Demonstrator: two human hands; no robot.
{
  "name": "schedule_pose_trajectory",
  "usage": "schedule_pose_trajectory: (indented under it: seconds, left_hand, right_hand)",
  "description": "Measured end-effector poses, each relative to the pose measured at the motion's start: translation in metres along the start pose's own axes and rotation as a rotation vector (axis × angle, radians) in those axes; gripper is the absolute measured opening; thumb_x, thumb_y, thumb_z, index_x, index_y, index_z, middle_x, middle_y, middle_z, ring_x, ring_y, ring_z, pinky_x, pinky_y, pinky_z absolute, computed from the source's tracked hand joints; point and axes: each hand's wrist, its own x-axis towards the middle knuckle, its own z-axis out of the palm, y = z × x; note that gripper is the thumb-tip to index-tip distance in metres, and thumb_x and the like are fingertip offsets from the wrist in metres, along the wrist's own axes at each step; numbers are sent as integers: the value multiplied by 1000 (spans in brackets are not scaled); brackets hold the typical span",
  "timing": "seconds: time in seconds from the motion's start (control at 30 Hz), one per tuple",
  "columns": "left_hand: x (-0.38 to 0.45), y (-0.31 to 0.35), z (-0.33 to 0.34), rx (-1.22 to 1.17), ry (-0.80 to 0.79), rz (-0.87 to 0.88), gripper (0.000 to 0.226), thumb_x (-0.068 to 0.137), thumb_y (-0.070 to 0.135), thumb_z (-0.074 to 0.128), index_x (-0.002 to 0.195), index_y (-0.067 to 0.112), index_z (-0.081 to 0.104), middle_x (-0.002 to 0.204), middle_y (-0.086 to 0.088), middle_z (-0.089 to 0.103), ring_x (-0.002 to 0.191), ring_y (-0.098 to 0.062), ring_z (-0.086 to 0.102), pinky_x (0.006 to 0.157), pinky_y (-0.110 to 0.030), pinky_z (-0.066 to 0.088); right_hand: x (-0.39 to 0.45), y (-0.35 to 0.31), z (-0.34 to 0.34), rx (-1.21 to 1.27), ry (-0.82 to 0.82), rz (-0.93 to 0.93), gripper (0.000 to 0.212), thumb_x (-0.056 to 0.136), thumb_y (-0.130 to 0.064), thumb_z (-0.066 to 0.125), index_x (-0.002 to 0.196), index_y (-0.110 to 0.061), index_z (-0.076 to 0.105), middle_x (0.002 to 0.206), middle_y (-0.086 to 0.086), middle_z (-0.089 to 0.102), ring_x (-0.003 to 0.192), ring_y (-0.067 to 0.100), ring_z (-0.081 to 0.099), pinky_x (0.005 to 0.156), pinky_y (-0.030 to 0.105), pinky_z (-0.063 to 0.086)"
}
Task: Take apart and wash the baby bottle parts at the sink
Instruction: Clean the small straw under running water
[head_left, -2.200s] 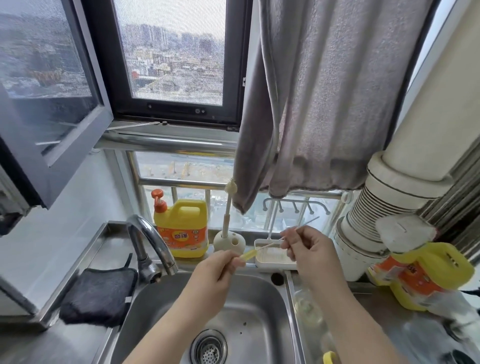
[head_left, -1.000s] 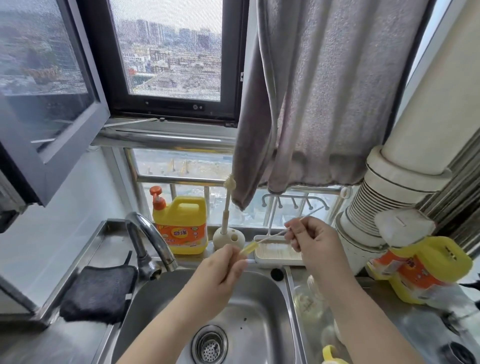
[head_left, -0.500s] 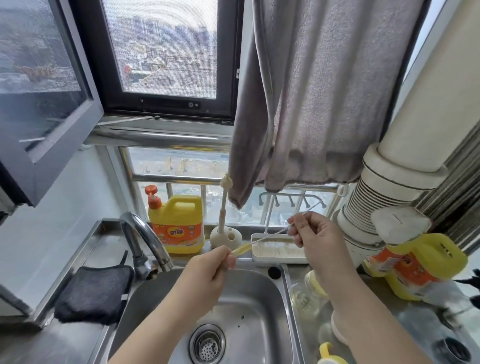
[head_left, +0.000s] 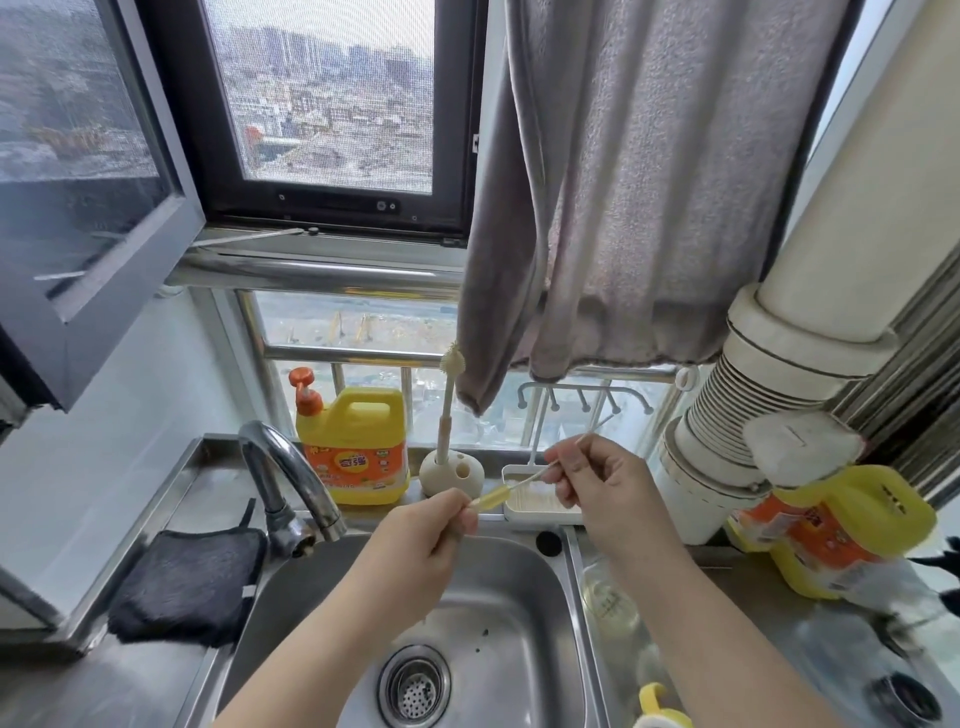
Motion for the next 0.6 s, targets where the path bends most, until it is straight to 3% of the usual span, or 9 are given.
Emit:
schedule_pose_trajectory:
  seconds: [0.1, 0.3, 0.4, 0.47, 0.53, 0.6]
  left_hand:
    - [0, 0, 1, 8, -8, 5, 25, 96, 9, 48, 77, 24, 51, 67, 21, 55, 62, -6, 47, 57, -16, 34]
    - [1, 0, 2, -65, -6, 39, 14, 90, 34, 40, 79, 31, 48, 60, 0, 52, 56, -12, 43, 52, -21, 32]
    - [2, -2, 3, -84, 5, 27, 17, 94, 26, 44, 80, 34, 49, 67, -5, 56, 56, -15, 45, 54, -21, 33]
    - [1, -5, 3, -87, 11, 7, 24, 97, 19, 46, 76, 29, 51, 67, -7, 57, 56, -15, 44, 53, -21, 32]
    - [-1, -5, 4, -79, 6, 9, 24, 97, 21, 45, 74, 27, 52, 64, -1, 53, 56, -9, 42, 53, -19, 30]
    - [-3, -2, 5, -71, -2, 23, 22, 95, 23, 44, 75, 24, 52, 63, 11, 51, 57, -7, 40, 54, -18, 30]
  right_hand:
    - [9, -7, -11, 76, 98, 2, 26, 97, -11, 50, 75, -10, 64, 58, -5, 60, 51, 4, 46, 55, 13, 43]
    - [-2, -2, 2, -31, -43, -25, 25, 97, -10, 51, 77, -8, 65, 58, -4, 60, 51, 3, 48, 55, 14, 44]
    - [8, -9, -10, 86, 82, -25, 26, 97, -10, 50, 75, -10, 64, 56, -5, 60, 50, 3, 46, 55, 14, 44]
    - [4, -8, -6, 63, 35, -26, 26, 97, -11, 50, 75, -9, 64, 56, -5, 60, 50, 3, 46, 54, 14, 43]
    - [-5, -3, 3, -11, -70, -23, 25, 96, -11, 51, 76, -8, 65, 57, -4, 60, 51, 3, 47, 53, 14, 43]
    - [-5, -5, 2, -5, -53, -21, 25, 96, -10, 51, 76, -8, 65, 57, -3, 60, 51, 3, 47, 54, 14, 43]
